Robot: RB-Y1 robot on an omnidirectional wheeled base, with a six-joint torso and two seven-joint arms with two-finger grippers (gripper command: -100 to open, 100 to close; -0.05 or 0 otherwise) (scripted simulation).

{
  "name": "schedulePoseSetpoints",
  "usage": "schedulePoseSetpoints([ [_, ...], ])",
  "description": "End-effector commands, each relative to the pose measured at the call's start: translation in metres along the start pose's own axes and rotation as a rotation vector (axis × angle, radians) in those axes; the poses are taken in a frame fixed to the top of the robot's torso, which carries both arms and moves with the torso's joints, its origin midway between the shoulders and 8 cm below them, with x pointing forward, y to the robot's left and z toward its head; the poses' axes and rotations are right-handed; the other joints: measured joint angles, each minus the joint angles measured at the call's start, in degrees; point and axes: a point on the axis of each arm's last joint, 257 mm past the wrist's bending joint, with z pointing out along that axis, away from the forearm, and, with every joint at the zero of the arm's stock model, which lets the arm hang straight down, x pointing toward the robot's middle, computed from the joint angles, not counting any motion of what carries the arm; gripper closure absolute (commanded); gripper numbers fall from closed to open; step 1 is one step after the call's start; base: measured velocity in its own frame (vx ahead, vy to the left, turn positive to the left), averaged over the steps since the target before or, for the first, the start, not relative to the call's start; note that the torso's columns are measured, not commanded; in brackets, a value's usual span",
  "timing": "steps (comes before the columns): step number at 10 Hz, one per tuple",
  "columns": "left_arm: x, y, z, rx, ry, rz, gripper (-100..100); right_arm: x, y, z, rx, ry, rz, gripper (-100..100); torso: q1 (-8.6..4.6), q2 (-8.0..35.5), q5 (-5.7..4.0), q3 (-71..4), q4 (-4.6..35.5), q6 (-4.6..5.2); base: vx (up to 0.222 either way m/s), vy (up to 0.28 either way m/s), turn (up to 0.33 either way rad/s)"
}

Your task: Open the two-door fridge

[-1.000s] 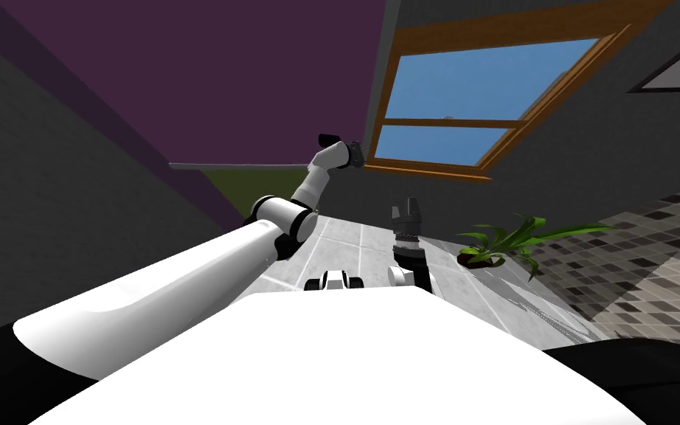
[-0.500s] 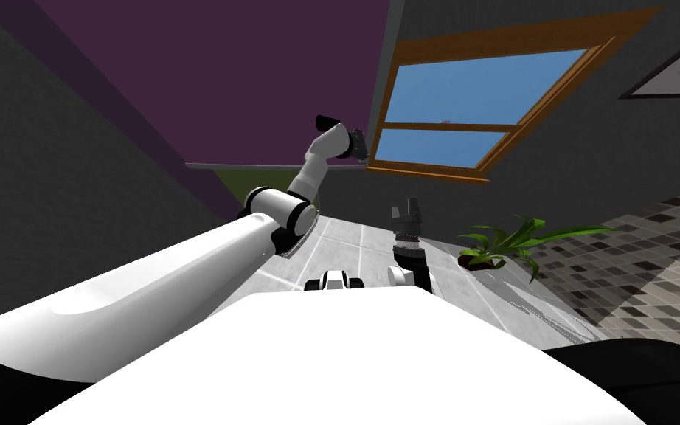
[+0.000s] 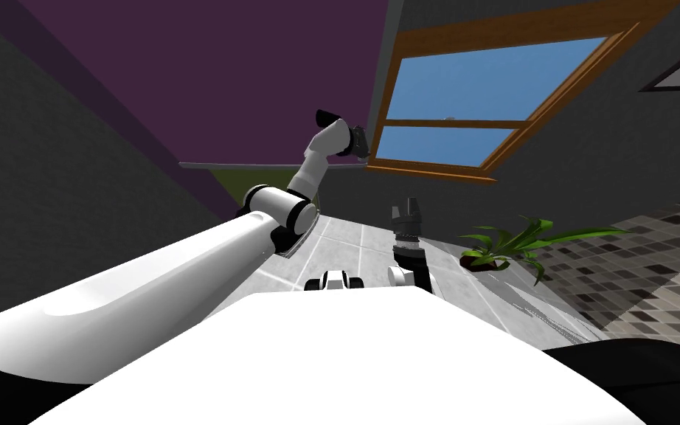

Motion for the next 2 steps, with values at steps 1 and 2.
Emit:
schedulePoseSetpoints([
  [1, 0.0000, 0.0000, 0.0000, 0.000, 0.000, 0.000, 0, 0.0000, 0.0000, 0.0000, 0.000, 0.000, 0.000, 0, -0.02, 0.0, -0.01, 0.0, 0.0, 0.00, 0.000, 0.000, 0.000],
  [2, 0.0000, 0.0000, 0.0000, 0.000, 0.000, 0.000, 0, 0.0000, 0.0000, 0.0000, 0.000, 0.000, 0.000, 0, -0.03, 0.0, -0.01, 0.0, 0.0, 0.00, 0.000, 0.000, 0.000],
])
